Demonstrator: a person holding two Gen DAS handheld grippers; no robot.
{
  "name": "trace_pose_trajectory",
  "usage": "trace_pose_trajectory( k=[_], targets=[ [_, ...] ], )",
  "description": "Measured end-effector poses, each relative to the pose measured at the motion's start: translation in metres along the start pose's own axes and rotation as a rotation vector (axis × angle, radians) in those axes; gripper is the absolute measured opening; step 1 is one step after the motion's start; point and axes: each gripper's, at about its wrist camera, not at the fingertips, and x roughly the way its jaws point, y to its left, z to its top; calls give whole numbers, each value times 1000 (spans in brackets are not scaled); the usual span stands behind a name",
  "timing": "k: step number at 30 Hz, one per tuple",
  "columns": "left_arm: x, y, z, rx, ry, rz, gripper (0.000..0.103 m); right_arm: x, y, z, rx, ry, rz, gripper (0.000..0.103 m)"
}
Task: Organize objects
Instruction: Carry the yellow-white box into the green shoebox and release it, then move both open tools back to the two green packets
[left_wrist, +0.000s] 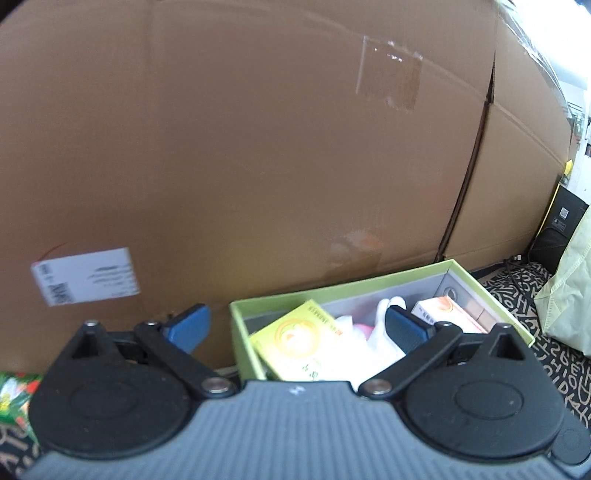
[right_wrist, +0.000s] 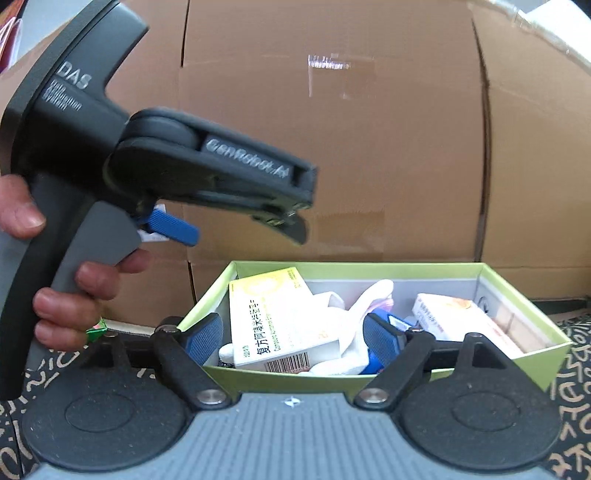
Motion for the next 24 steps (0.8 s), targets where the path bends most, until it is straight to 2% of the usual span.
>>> trace_pose_trajectory(
  k=[3,9,12,19,24],
  targets=[
    [-16,-5,-10,-16,-15,23,103,-12,3,1,4,-24,-17,91],
    [-50,-2,-23,-35,-14,74,103,-49,13,-2,-38,-70,-65,91],
    [-67,3,-27,-35,0,103,103,-47,13,-4,-40,-73,-63,92],
    [-96,25,-47,-72,42,123,103,-64,29,-12,-12,-69,-22,93],
    [-109,54,-68,-127,58,152,103,-65,46,-19,-18,-52,50,93]
  ],
)
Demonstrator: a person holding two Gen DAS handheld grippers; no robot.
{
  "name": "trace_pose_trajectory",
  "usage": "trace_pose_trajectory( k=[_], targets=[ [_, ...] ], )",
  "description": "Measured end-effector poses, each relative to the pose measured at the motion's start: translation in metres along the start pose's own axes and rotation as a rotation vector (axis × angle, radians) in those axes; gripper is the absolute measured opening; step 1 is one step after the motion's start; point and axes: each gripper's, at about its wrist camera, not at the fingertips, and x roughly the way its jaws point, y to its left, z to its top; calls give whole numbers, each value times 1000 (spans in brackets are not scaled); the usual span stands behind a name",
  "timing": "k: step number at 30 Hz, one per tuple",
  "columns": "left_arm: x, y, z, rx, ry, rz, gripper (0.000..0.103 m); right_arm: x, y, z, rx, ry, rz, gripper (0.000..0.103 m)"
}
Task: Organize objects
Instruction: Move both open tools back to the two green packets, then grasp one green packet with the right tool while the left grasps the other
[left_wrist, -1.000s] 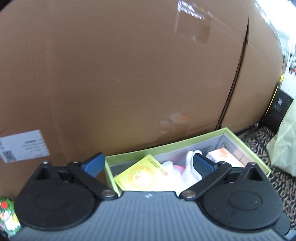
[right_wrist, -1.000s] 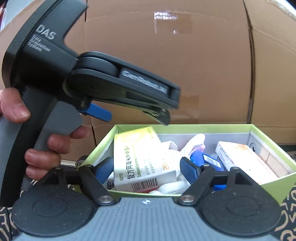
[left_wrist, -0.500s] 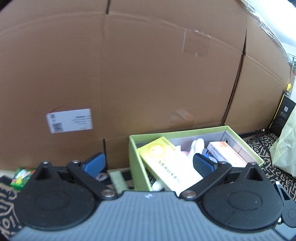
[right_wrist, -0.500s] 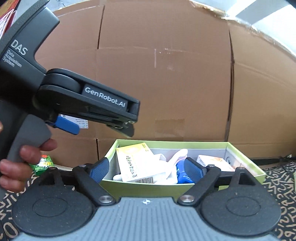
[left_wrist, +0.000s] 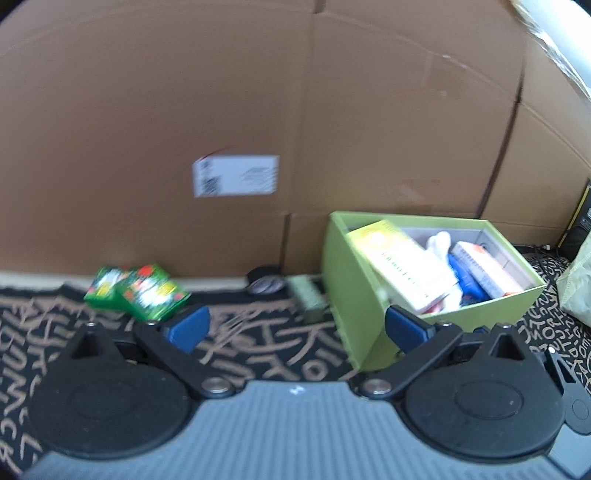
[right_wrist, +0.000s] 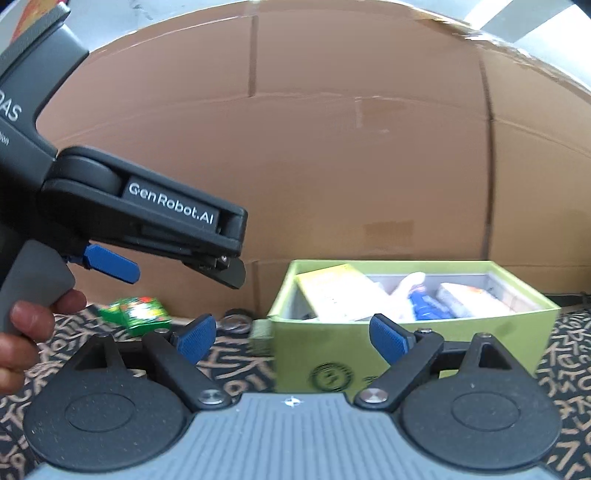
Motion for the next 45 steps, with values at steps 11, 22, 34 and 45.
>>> trace_pose_trajectory(
  k=[11,22,34,45],
  targets=[
    [-9,97,-34,-129,33,122,103,17,59,-10,-162,66,188,93],
    [15,173,-32,-171,51,176,103,81,94,-1,-146,178,345,90],
    [40,209,-19,-127,42,147,103,171,118,10,-146,251,429,90],
    [65,216,-1,-87,20,137,103,214,124,13,-86,369,493,75]
  ],
)
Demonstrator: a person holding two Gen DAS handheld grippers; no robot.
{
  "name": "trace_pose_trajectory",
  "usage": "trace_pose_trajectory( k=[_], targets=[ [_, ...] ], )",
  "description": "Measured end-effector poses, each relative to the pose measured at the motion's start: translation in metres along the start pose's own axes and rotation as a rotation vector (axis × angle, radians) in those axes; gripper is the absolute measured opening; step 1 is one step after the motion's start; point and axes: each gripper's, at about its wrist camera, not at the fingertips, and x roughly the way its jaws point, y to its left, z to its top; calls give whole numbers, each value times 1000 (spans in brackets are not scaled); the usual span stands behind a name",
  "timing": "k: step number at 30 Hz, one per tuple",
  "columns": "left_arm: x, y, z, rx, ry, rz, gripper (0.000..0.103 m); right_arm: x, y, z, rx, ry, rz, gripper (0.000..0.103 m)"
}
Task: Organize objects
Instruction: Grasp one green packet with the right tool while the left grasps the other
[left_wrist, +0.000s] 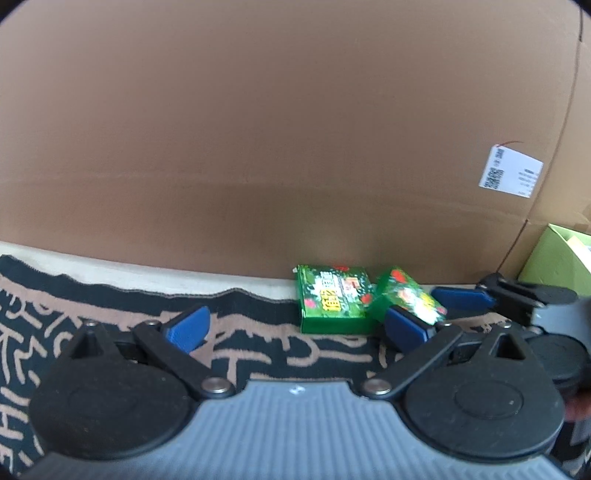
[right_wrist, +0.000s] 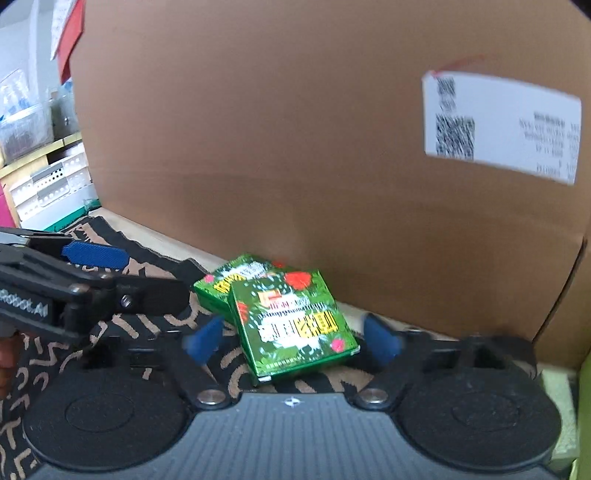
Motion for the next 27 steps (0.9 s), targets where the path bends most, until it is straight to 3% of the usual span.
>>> trace_pose_trajectory(
  k=[8,10,11,12,14,17,19,21,23,27],
  targets=[
    [35,-29,13,51,30,25,103,-38,10,-20,-18,-26,-176,69],
    [47,-37,14,76,48,53,103,-51,17,-27,-44,-40,-208,54],
    [52,-40,15,85,57,65,103,-60,22,-31,-65,-65,-209,43],
    [57,-43,16,92,66,74,103,-69,27,-33,-83,-76,-214,40],
    [64,-47,16,101,80,96,103,-81,36,-36,-103,-66,-216,38],
    [71,-48,16,104,101,99,90,-90,40,-43,-99,-43,-166,38],
    [70,-48,16,111,97,86,82,-91,38,-45,-83,-40,-129,46],
    [66,-50,17,131,100,64,62,-90,35,-45,-63,-53,-133,73],
    [63,-52,20,148,118,45,61,-86,30,-43,-60,-65,-136,82],
    [56,-52,19,182,138,-3,61,-67,19,-33,-55,-17,-122,86]
  ],
)
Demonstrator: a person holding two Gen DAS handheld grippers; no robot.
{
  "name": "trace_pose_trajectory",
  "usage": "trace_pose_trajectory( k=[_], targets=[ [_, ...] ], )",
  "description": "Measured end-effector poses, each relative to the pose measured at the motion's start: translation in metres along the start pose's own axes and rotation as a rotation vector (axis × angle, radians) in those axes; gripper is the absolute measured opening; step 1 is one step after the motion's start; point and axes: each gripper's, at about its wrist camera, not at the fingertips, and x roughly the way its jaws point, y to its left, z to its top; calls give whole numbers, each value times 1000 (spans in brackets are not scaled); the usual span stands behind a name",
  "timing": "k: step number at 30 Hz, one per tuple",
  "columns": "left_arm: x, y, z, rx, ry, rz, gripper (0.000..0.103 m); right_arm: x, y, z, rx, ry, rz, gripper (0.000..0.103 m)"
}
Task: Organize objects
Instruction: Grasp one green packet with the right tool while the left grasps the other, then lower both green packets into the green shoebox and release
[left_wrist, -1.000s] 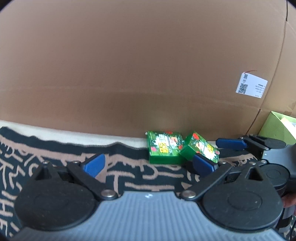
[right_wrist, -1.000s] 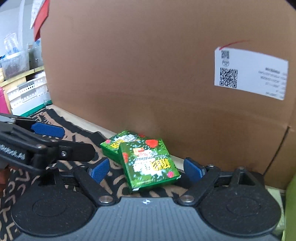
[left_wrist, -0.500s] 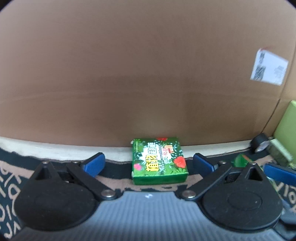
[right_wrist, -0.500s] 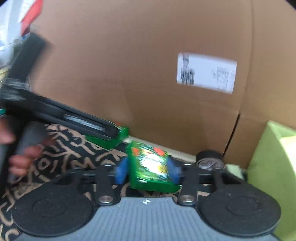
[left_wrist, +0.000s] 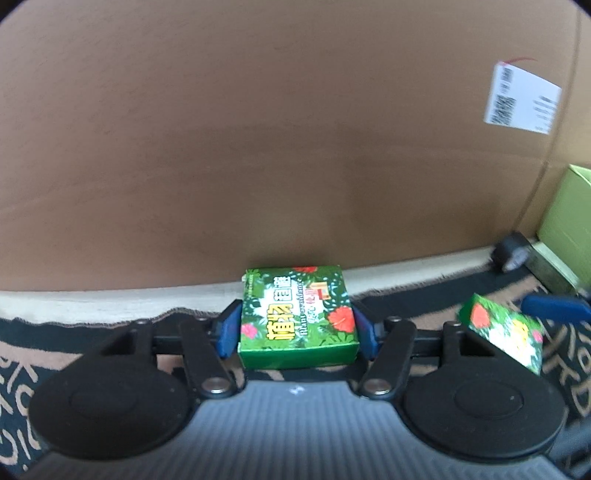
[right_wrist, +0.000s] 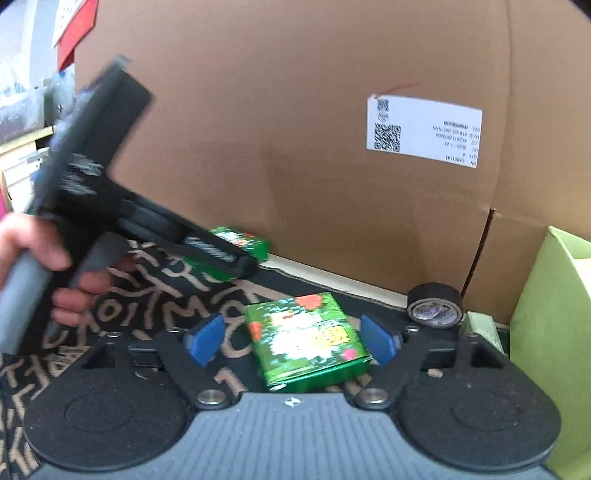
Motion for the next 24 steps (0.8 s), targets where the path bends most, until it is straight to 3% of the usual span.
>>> trace_pose_trajectory(
  k=[3,4,5,7,10,11,14,19,24],
  targets=[
    [-12,-3,-6,43,4,-53,61,10,-11,3,53,57,31,86],
    [-17,-4,-9,58,7,-72,61,11,-14,2,76,68,44,84],
    [-21,-5,-12,70,9,-91,61,9,-16,1,89,64,49,76],
    [-27,-9,-17,92,10,-99,63,3,-13,0,90,61,21,76],
    [-16,-17,-14,108,5,-42,79,-4,-8,-4,82,56,6,75],
    [-14,-19,-13,105,8,-30,78,-4,-6,-4,75,55,-2,75],
    [-18,-21,-14,74,15,-50,60,-6,-3,-5,79,53,-25,73],
    [-31,-15,-26,64,17,-27,60,-33,3,-12,79,-13,-51,71],
    [-70,-37,-19,52,-56,-109,60,-70,-4,-21,90,-101,-54,70]
  ],
)
